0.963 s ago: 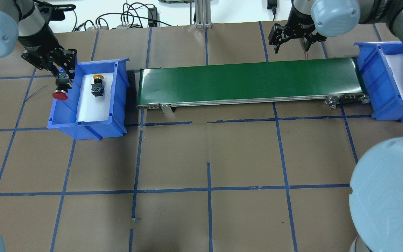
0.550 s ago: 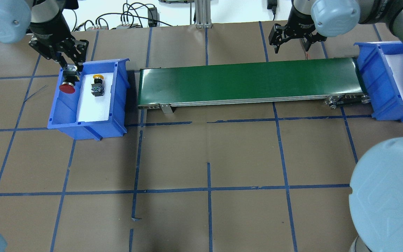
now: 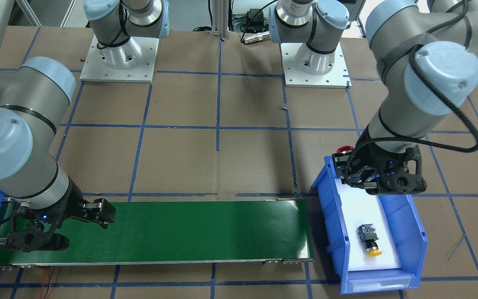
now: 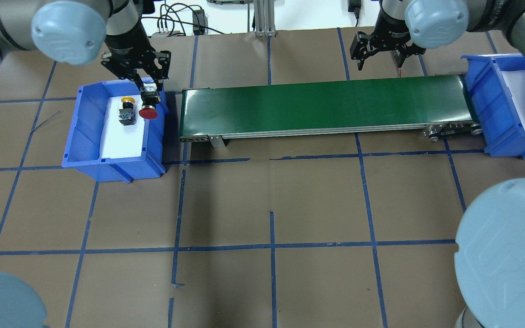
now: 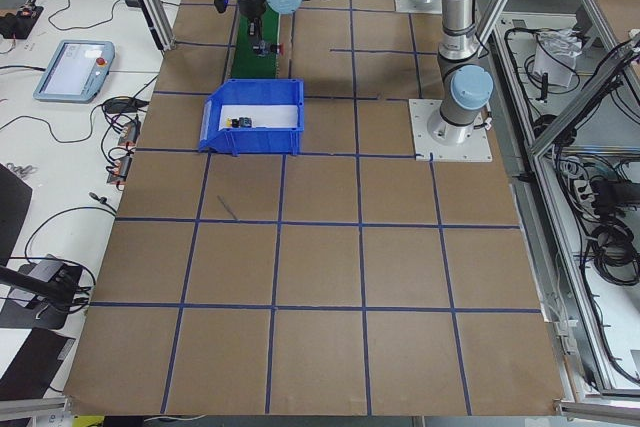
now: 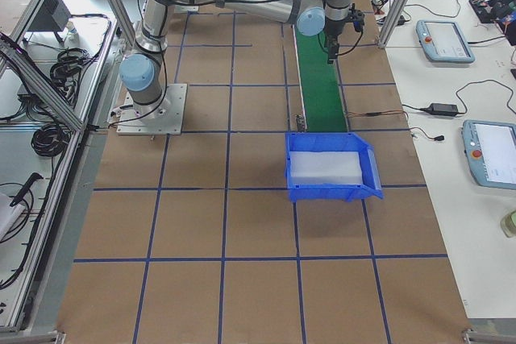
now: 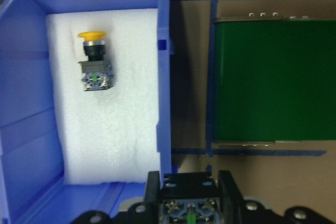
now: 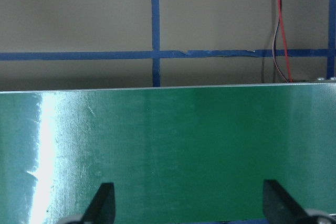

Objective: Transport two buttons from left to right
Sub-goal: 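Carry the button onto the conveyor belt and open the left gripper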

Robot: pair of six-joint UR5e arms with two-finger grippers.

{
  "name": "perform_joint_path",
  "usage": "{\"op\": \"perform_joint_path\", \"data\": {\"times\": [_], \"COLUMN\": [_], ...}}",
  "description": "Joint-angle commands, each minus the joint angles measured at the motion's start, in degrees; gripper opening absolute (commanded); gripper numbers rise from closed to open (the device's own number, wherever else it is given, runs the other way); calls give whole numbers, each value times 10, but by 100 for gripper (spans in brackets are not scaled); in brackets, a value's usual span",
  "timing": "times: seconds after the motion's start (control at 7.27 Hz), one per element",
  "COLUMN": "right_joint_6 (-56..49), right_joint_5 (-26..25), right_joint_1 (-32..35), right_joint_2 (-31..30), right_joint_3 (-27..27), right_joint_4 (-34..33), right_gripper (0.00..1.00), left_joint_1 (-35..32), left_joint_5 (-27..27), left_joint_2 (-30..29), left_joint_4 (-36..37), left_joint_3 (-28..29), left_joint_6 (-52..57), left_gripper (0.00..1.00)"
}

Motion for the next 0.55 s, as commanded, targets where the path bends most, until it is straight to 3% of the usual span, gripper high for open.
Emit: {"op": "perform_joint_path", "data": {"times": [0.0,0.41], "right_joint_6": [0,0], "right_joint_5": [1,1], "right_joint_1": [0,0], "right_joint_2": [0,0], "right_joint_3": [0,1], "right_joint_4": [0,0], "right_gripper": [100,100], "left_joint_1": [-51,-93], "left_joint_5": [-1,0], "left_joint_2": [-55,-89], "left_joint_4": [80,109], "left_joint_3": [0,0], "left_joint_6": [-40,-108], "left_gripper": [6,6]}}
